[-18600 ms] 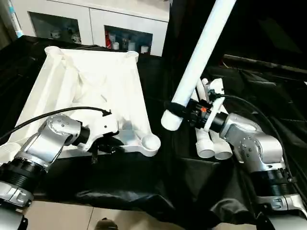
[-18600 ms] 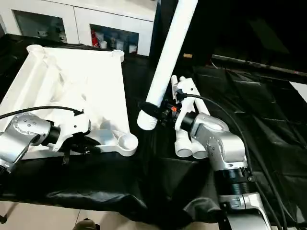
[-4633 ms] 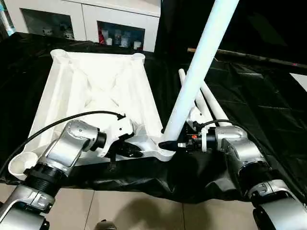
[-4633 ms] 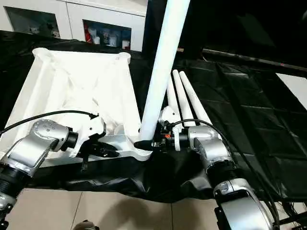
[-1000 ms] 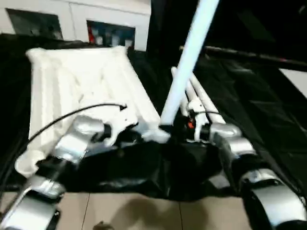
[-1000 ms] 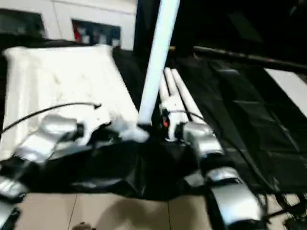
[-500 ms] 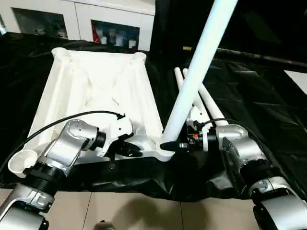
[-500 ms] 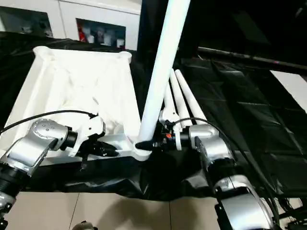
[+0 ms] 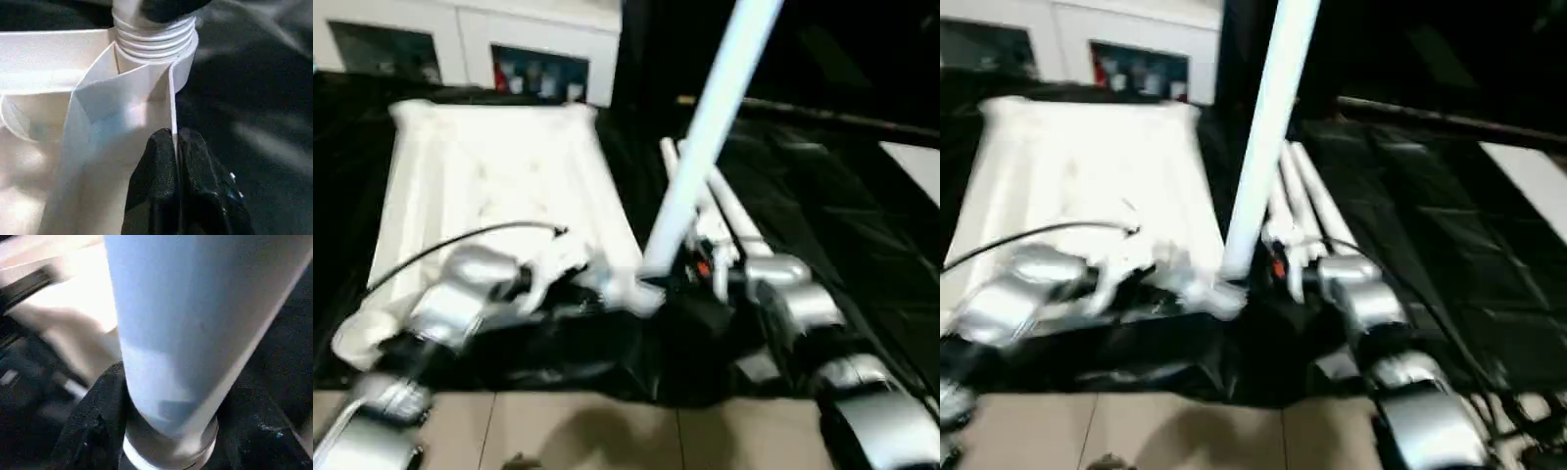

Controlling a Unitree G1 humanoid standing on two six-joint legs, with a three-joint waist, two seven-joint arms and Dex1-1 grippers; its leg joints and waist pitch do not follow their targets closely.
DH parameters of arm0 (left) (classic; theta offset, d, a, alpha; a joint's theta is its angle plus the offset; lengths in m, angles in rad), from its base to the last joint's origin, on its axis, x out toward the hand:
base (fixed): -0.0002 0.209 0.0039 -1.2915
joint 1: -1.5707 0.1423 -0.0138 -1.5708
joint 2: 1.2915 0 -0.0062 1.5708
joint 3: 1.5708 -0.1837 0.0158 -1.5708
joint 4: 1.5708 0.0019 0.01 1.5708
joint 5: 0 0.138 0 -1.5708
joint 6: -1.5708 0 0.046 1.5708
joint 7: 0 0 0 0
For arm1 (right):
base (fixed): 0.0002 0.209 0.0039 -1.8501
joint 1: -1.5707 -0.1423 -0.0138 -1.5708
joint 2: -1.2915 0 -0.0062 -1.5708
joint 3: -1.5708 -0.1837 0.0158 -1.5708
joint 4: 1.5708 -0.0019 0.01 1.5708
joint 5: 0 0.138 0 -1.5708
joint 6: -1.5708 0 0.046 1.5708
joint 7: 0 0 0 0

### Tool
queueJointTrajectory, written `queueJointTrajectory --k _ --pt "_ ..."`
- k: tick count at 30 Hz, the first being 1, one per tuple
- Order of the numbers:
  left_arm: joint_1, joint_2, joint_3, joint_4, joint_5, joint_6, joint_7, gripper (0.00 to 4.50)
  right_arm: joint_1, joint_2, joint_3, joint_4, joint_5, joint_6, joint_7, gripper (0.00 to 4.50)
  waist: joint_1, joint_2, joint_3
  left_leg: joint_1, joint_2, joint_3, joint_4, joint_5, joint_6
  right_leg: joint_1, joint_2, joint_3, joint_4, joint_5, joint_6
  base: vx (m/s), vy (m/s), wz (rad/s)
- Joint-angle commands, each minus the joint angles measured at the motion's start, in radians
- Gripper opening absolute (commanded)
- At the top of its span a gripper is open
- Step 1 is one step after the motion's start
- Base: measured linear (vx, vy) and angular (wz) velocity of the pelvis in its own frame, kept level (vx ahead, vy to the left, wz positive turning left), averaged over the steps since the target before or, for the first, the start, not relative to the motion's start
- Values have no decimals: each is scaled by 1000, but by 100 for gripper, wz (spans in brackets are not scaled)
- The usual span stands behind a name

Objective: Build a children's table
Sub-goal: Rotate leg to tighten

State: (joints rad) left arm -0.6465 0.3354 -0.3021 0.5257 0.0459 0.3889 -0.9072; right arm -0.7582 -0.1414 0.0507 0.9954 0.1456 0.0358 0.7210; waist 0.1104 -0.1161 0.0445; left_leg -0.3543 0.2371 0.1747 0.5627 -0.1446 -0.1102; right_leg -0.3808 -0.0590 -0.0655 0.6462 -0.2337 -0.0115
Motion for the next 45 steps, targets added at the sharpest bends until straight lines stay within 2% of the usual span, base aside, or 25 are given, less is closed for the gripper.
queueJointTrajectory --k 1,2,3,7,8,9,12,13,14,16,17,21,26,28,30,31,34,36,40,41,43,44,45 --pt "7 -6 33 47 -4 26 73 0 16 -23 -33 69 -19 35 -114 216 -1 16 -43 14 2 -3 -62 -320 -64 19 -81 48 -110 -381 -115 0 0 0" --pt "-13 -29 47 79 1 44 132 0 3 5 -49 95 -7 42 -176 213 -1 13 -47 9 2 -2 -60 -309 -52 23 -80 49 -107 -350 -117 0 0 0" --pt "-31 -51 56 109 8 53 184 0 -14 38 -70 129 8 47 -269 213 0 17 -45 10 1 -2 -62 -304 -54 20 -78 49 -106 -339 -119 0 0 0" --pt "-50 -75 61 139 22 58 236 0 -38 78 -107 175 42 45 -375 208 0 13 -50 6 2 -1 -62 -278 -51 24 -75 47 -98 -248 -125 0 0 0" --pt "-54 -84 51 145 38 46 246 0 -47 97 -99 188 35 29 -391 208 -1 7 -50 6 2 1 -61 -271 -45 24 -75 47 -97 -226 -128 0 0 0" --pt "-58 -90 49 155 47 37 252 0 -53 108 -92 200 21 15 -393 207 1 13 -51 7 1 1 -61 -262 -44 24 -75 48 -95 -208 -131 0 0 0" --pt "-66 -98 48 174 53 25 264 0 -63 119 -88 218 2 -4 -392 207 0 11 -48 8 1 2 -62 -286 -43 22 -74 48 -99 -224 -128 0 0 0" --pt "-57 -89 37 165 55 15 247 0 -60 119 -71 214 -15 -26 -354 207 0 11 -47 7 1 1 -62 -300 -42 22 -77 48 -102 -254 -123 0 0 0" --pt "-51 -82 30 158 56 8 235 0 -57 118 -58 212 -28 -43 -327 242 1 11 -47 7 2 0 -63 -308 -41 21 -78 48 -104 -275 -117 0 0 0" --pt "-45 -70 18 155 56 1 220 0 -59 117 -53 212 -39 -74 -311 276 1 10 -47 8 3 0 -63 -311 -40 20 -79 48 -104 -282 -116 0 0 0" --pt "-40 -61 13 151 50 -5 202 0 -63 115 -63 210 -27 -85 -282 278 2 12 -48 7 3 0 -63 -304 -40 21 -78 49 -103 -271 -118 0 0 0" --pt "-24 -44 8 127 36 -31 139 0 -63 99 -65 192 -4 -94 -177 317 -5 9 -49 1 2 1 -63 -277 -25 28 -76 48 -99 -229 -129 0 0 0" --pt "22 24 -11 44 -6 -70 -40 0 -10 2 -24 90 3 -103 167 317 -4 13 -50 1 6 3 -61 -252 1 31 -76 49 -97 -179 -158 0 0 0" --pt "28 34 -15 30 -16 -68 -67 0 1 -15 -15 70 3 -100 218 317 -3 12 -51 1 6 5 -61 -227 7 33 -73 48 -93 -139 -174 0 0 0" --pt "63 79 -39 -41 -56 -106 -197 0 33 -63 15 13 5 -89 337 317 0 16 -52 2 6 3 -60 -214 13 37 -73 45 -91 -106 -183 0 0 0" --pt "75 94 -47 -65 -66 -118 -239 0 42 -78 24 -4 4 -86 374 317 0 14 -51 1 5 5 -59 -206 17 36 -73 46 -90 -94 -192 0 0 0" --pt "116 161 -91 -160 -92 -93 -383 0 72 -117 50 -75 5 -64 477 317 3 20 -51 5 8 6 -61 -215 19 35 -72 46 -88 -83 -204 0 0 0" --pt "125 175 -100 -181 -97 -82 -413 0 82 -125 62 -102 7 -48 515 317 5 23 -50 9 8 7 -63 -210 13 32 -69 45 -86 -71 -212 0 0 0" --pt "133 193 -115 -204 -102 -69 -450 0 95 -132 79 -132 2 -41 557 317 11 22 -50 11 9 8 -63 -224 1 33 -72 46 -88 -93 -211 0 0 0" --pt "133 193 -117 -205 -98 -66 -449 0 99 -129 87 -141 -2 -41 569 317 12 18 -49 10 9 8 -63 -222 -3 32 -72 46 -88 -97 -207 0 0 0" --pt "134 193 -116 -208 -97 -65 -450 0 103 -130 90 -151 0 -36 575 317 14 19 -50 11 8 9 -62 -221 -5 32 -73 47 -88 -100 -204 0 0 0" --pt "138 195 -115 -216 -96 -65 -451 0 110 -130 94 -170 6 -23 583 317 15 15 -50 10 8 9 -62 -213 -5 34 -73 47 -87 -94 -202 0 0 0" --pt "138 195 -113 -216 -95 -65 -446 0 111 -130 95 -174 5 -23 581 317 17 16 -51 9 8 8 -62 -202 -4 35 -74 47 -85 -83 -200 0 0 0"
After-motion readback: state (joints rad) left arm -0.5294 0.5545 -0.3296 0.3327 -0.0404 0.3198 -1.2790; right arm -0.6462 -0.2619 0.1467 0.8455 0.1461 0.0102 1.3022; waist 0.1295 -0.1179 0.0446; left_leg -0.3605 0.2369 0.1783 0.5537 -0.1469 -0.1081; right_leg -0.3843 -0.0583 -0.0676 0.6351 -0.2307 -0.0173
